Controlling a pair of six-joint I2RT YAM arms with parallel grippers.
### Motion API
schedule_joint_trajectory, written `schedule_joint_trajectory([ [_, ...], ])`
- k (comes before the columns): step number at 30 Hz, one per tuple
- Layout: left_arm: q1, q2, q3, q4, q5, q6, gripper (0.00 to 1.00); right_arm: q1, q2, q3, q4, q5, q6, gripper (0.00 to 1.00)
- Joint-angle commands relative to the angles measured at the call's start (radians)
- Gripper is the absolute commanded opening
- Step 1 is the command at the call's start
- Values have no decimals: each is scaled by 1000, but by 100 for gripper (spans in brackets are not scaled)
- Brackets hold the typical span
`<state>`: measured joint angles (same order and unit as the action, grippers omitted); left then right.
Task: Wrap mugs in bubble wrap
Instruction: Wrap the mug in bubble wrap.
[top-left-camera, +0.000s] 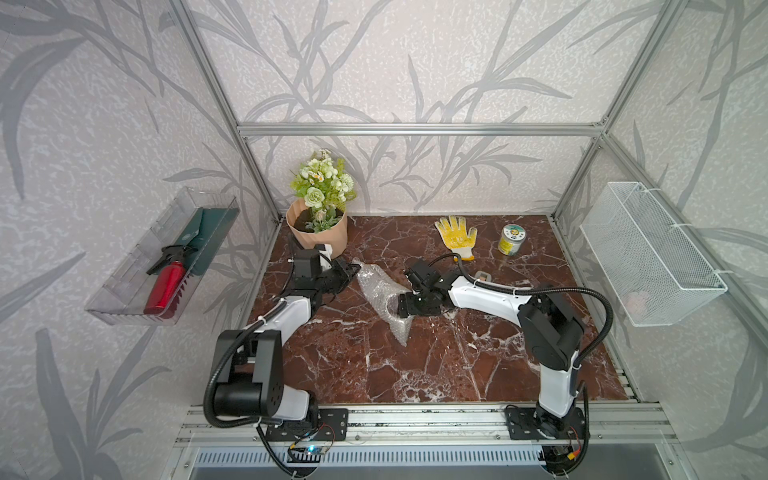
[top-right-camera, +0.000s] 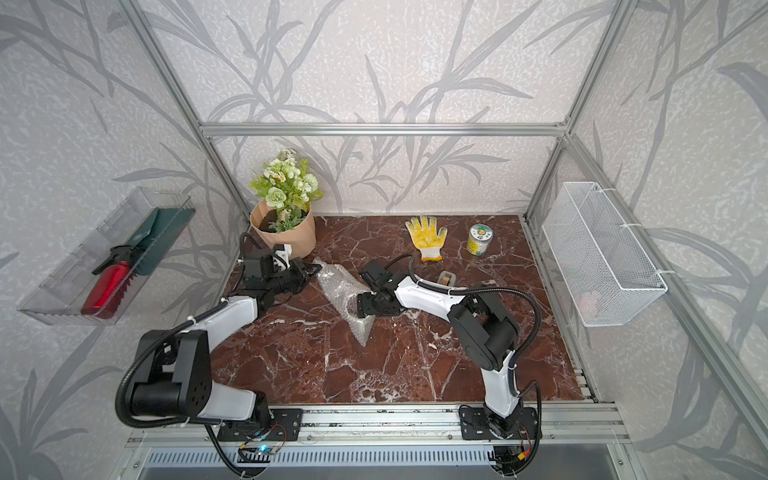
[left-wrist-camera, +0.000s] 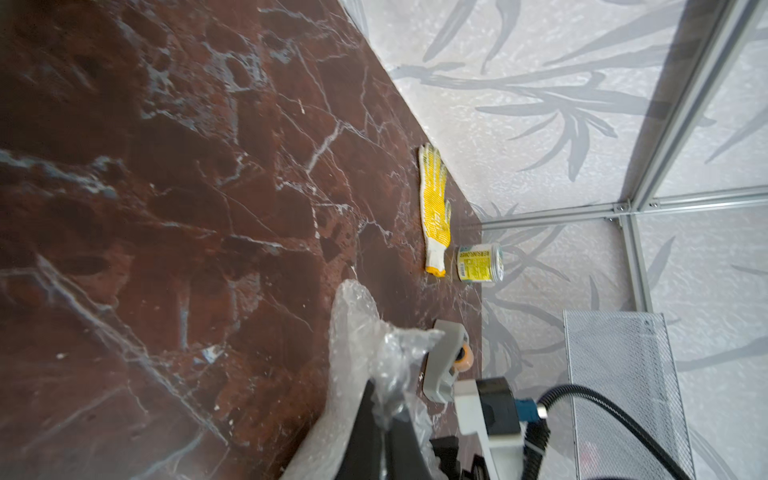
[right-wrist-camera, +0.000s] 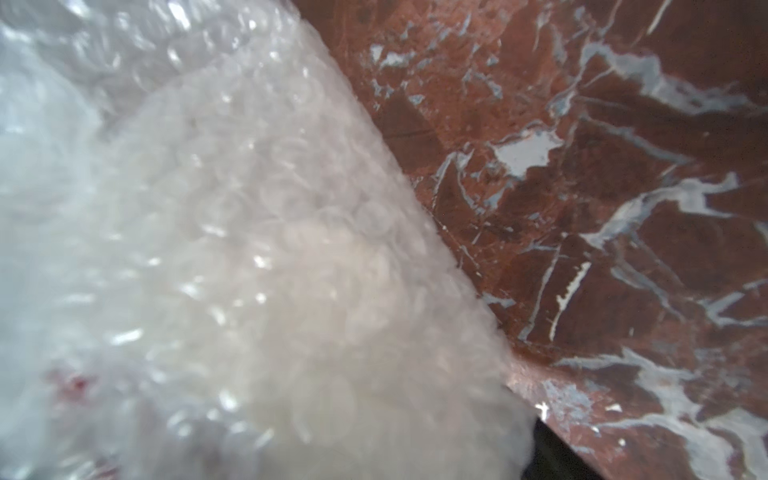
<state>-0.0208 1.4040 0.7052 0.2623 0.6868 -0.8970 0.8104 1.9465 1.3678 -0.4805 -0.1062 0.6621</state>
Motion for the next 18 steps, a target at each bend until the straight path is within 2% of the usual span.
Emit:
schedule_joint_trajectory([
  [1,-37,-86,-44,43,50,-14,0,1,42,2,-101,33,-3,83],
  [11,-217,-215,-148,20,39,9,0,1,47,8,-105,31,5,83],
  [18,-318,-181,-202,82,16,-8,0,1,54,13,-100,23,12,83],
])
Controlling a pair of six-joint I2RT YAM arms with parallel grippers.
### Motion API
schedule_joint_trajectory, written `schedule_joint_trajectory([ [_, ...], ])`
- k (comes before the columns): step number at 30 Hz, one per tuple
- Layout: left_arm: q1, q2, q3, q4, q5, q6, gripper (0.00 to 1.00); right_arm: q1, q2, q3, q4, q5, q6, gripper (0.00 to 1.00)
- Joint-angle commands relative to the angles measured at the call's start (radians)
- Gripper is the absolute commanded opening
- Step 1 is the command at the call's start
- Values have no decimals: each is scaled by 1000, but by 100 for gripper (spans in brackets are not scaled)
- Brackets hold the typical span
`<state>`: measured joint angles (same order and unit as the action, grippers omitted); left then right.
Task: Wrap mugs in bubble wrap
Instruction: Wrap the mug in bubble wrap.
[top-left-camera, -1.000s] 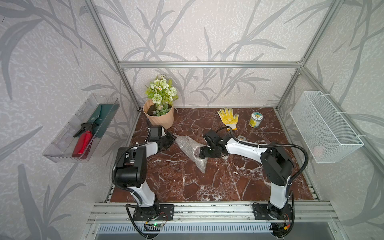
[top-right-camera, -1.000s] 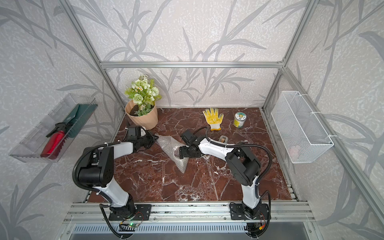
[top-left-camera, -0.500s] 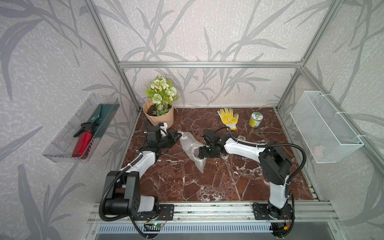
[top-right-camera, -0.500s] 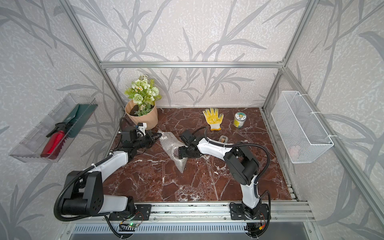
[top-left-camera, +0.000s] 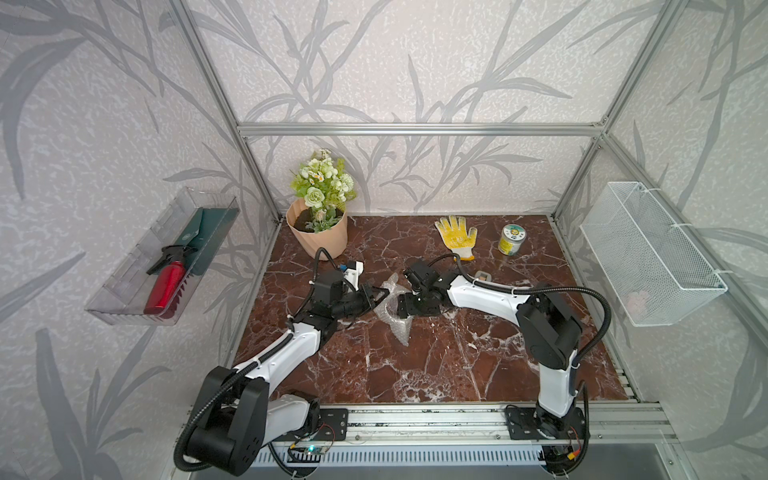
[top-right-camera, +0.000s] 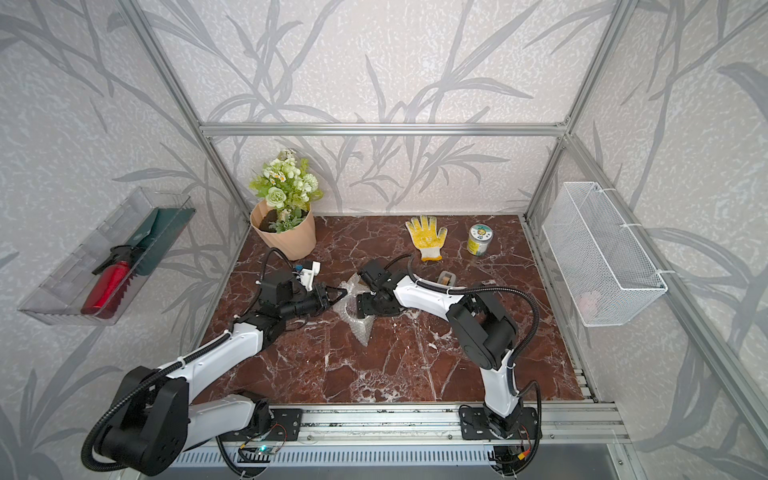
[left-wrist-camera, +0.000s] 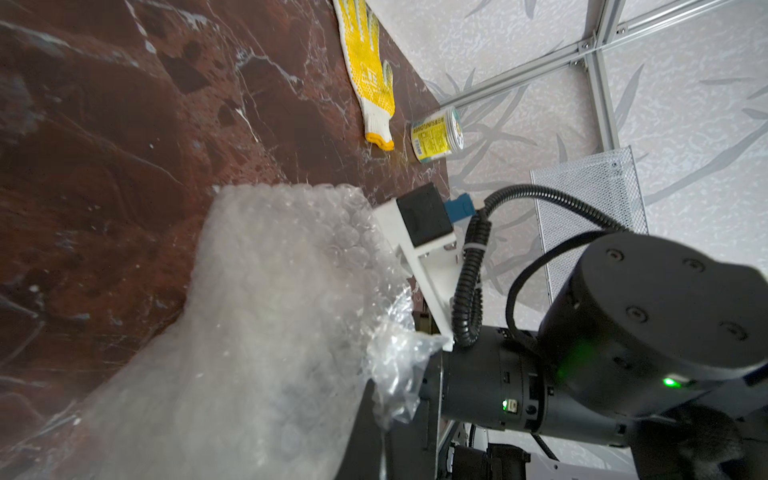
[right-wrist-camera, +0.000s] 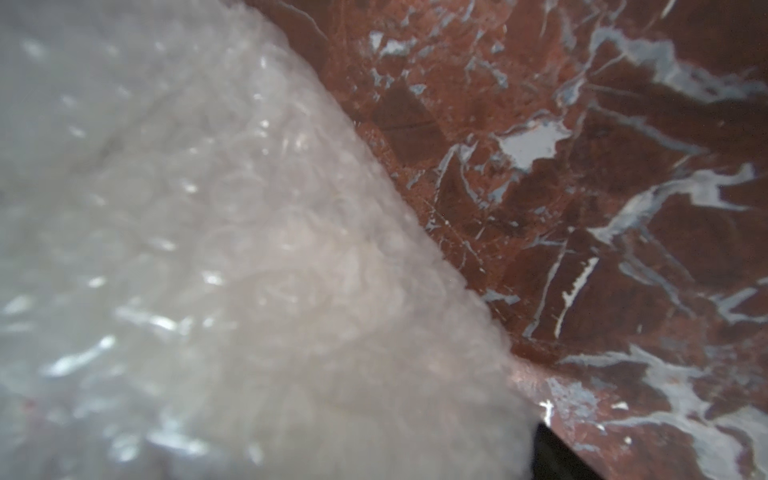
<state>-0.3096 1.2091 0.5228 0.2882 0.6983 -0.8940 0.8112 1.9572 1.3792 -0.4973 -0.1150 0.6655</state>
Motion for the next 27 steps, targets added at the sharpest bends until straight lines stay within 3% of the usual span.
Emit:
schedule_joint_trajectory([
  [1,-40,28,-28,78,3,-18,0,0,43,2,-83,30,10,83],
  [19,-150,318,-140,377,-75,-80,0,1,17,-18,-37,-22,17,83],
  [23,-154,330,-124,319,-94,-54,0,0,-27,-27,-15,-28,9,83],
  [27,-158,275,-74,111,-152,35,0,0,-96,-26,-28,-3,-17,85],
])
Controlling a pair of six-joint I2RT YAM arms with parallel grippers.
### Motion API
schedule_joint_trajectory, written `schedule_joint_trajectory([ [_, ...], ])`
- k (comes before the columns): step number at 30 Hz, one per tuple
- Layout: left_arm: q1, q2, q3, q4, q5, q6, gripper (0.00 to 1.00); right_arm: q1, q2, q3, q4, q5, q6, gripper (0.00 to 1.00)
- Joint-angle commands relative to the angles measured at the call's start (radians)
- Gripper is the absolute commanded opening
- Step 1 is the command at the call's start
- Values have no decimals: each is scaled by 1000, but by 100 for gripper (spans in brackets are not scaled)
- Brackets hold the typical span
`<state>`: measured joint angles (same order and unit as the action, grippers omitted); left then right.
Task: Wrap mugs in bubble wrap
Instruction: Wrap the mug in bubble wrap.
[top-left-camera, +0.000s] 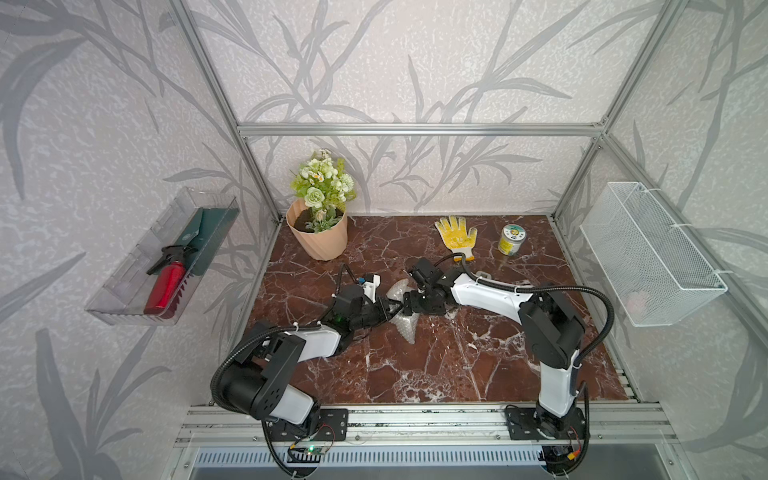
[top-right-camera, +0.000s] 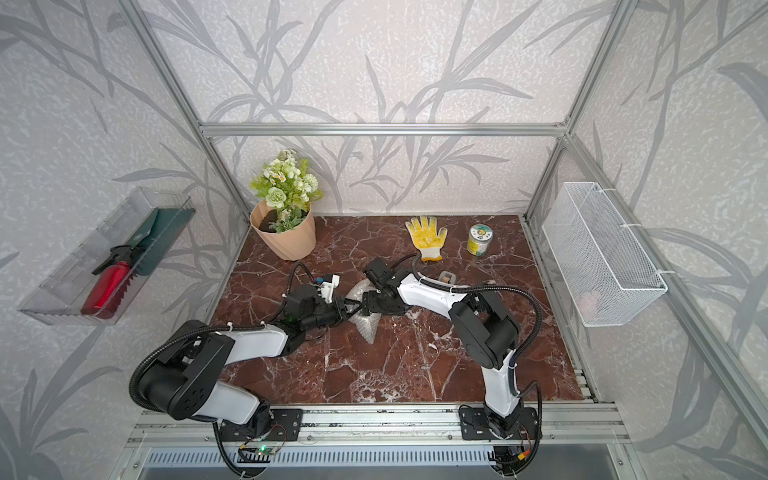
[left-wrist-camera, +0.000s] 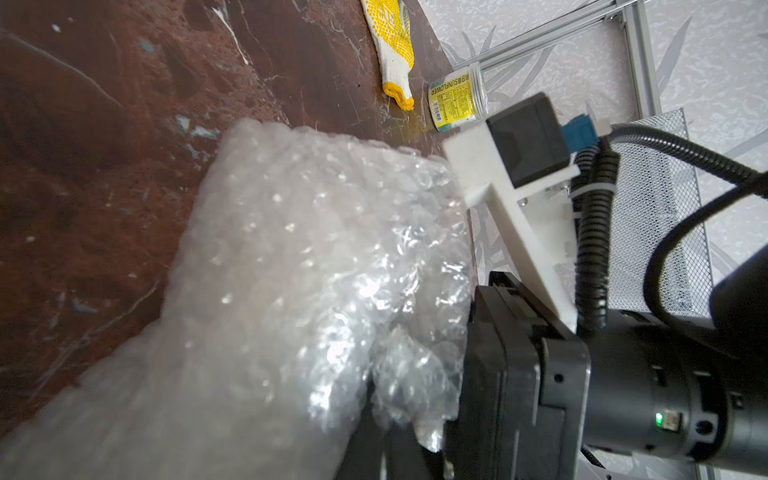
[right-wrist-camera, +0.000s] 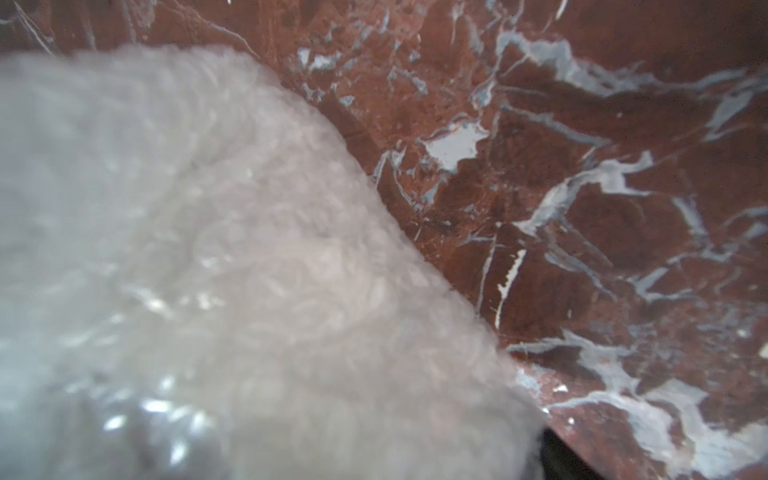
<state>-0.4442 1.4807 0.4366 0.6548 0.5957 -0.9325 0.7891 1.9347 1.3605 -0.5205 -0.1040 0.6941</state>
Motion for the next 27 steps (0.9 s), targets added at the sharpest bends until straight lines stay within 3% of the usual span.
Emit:
schedule_joint_trajectory([
  [1,-25,-9,24,-303,-61,95,0,21,-86,-5,-10,-7,-50,85],
  [5,-29,-36,72,-437,-90,154,0,12,-136,-21,-16,1,-51,86],
  [14,-57,-19,122,-507,-116,184,0,-12,-215,-79,38,-4,-15,89],
  [27,-96,2,152,-526,-129,200,0,-38,-101,-18,34,-19,35,93],
])
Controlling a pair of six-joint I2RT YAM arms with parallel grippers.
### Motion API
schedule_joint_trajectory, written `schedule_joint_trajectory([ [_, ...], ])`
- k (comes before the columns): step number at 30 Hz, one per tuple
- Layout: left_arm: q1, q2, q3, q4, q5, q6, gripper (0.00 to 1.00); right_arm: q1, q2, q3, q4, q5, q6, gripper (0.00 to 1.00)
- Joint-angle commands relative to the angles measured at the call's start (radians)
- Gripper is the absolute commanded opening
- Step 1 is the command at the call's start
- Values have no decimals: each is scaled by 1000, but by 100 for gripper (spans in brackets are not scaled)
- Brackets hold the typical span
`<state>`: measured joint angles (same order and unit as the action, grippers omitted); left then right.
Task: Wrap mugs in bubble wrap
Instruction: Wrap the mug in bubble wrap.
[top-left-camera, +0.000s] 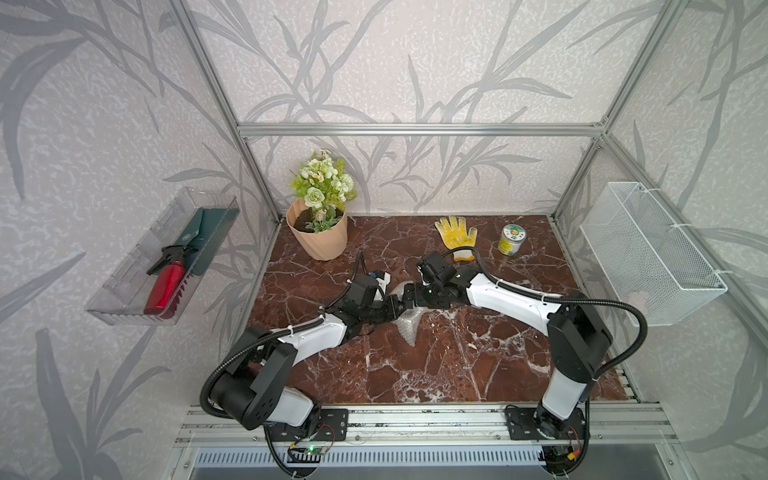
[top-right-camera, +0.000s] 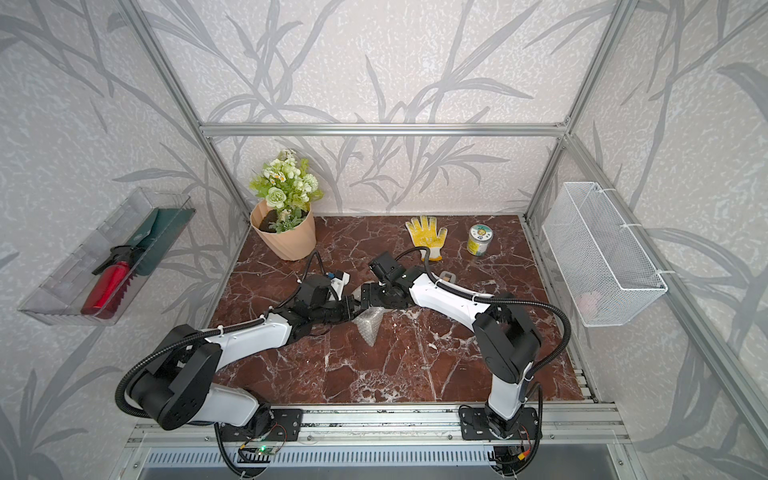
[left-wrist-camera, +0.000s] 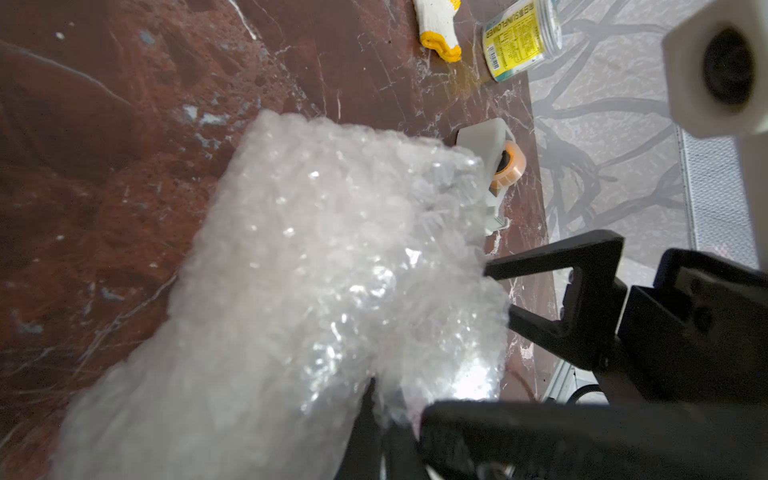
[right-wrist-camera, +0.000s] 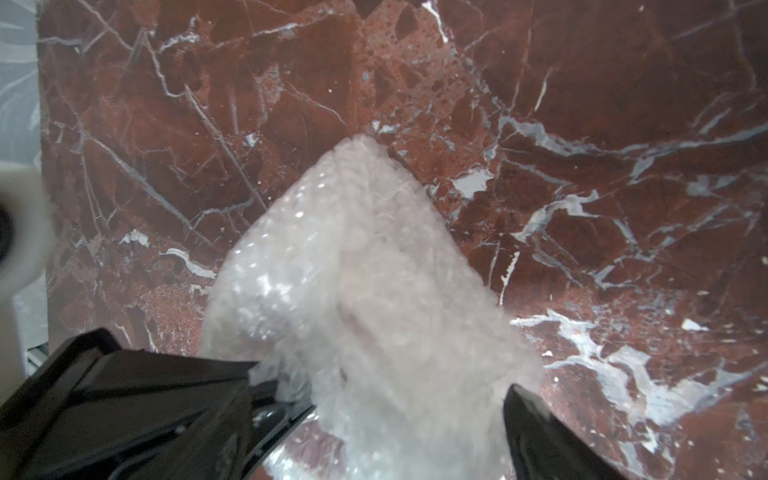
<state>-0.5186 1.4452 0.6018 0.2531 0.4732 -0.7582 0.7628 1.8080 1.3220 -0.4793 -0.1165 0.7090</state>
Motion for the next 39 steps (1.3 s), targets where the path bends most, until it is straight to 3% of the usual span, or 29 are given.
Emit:
schedule_joint_trajectory([
  [1,-22,40,-10,-127,-7,28,0,-14,33,21,-7,-5,21,93],
  [10,-29,44,8,-122,18,43,1,-19,95,-9,-30,4,23,93],
  [21,-29,-14,39,-142,45,63,27,-25,124,-32,-36,15,25,91],
  [29,-28,-85,65,-214,19,82,25,-25,128,-53,-39,5,23,91],
  [36,-26,-164,76,-271,-58,75,21,-25,129,-73,-30,2,23,88],
  [39,-25,-209,54,-302,-189,23,29,-25,127,-73,-27,-3,23,88],
])
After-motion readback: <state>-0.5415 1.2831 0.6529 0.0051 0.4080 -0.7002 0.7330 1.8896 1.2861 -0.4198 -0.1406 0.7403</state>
